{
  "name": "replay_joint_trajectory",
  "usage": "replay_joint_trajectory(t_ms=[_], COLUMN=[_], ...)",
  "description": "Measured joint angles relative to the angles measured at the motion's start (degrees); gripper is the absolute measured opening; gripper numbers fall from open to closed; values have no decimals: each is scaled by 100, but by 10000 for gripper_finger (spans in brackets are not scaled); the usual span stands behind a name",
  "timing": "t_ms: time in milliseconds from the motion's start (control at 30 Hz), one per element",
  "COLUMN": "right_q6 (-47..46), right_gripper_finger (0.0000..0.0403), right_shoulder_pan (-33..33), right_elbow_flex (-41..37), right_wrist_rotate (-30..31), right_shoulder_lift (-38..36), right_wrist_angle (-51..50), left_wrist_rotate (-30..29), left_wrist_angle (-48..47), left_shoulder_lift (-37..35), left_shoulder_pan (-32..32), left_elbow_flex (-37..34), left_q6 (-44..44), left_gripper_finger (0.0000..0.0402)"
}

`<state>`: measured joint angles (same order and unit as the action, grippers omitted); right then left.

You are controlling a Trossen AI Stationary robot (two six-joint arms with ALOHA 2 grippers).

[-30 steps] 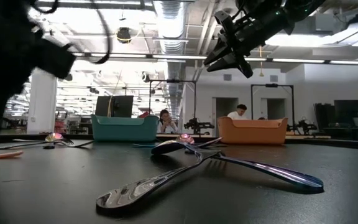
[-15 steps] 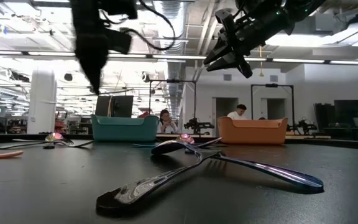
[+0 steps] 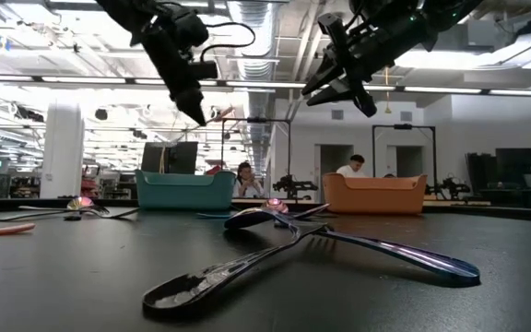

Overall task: Sort silverware by color (type)
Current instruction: Put the orange fork into the green bin

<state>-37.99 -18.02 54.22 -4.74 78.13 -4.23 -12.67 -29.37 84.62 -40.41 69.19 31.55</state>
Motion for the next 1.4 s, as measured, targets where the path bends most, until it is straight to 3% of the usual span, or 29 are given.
replay_joint_trajectory(t_ms=[133, 267, 433, 533, 633, 700, 767, 900, 1100, 1400], right_q6=[-102, -156, -252, -225, -183, -46, 60, 97, 111, 93], right_gripper_finger=[116, 116, 116, 116, 116, 116, 116, 116, 116, 116], right_shoulder_pan=[2, 2, 2, 2, -13, -54, -61, -90, -88, -40], right_elbow_flex=[0, 0, 0, 0, 0, 0, 0, -2, -2, -7], right_wrist_rotate=[53, 62, 71, 71, 71, 61, 56, 51, 31, -505], right_shoulder_lift=[0, 0, 0, 0, 0, 0, -2, 0, 82, 514], right_wrist_angle=[4, 16, 20, 17, 19, 20, 20, -11, -375, -388], left_wrist_rotate=[275, 138, 51, 420, 1207, 1784, 1985, 1885, 2150, 1780], left_wrist_angle=[534, 368, -927, -2023, -2813, -3099, -3178, -2850, -1866, -1855], left_shoulder_lift=[217, 425, 452, 425, 267, 166, 24, -363, -953, -1433], left_shoulder_pan=[-228, -248, -131, 51, 300, 584, 959, 1701, 2841, 5051], left_elbow_flex=[0, -8, 97, 321, 360, 346, 165, -538, -1680, -1893], left_q6=[81, -184, -1154, -1846, -2520, -2823, -3121, -4009, -6310, -9271], left_gripper_finger=[61, 88, 110, 111, 106, 101, 96, 92, 92, 92])
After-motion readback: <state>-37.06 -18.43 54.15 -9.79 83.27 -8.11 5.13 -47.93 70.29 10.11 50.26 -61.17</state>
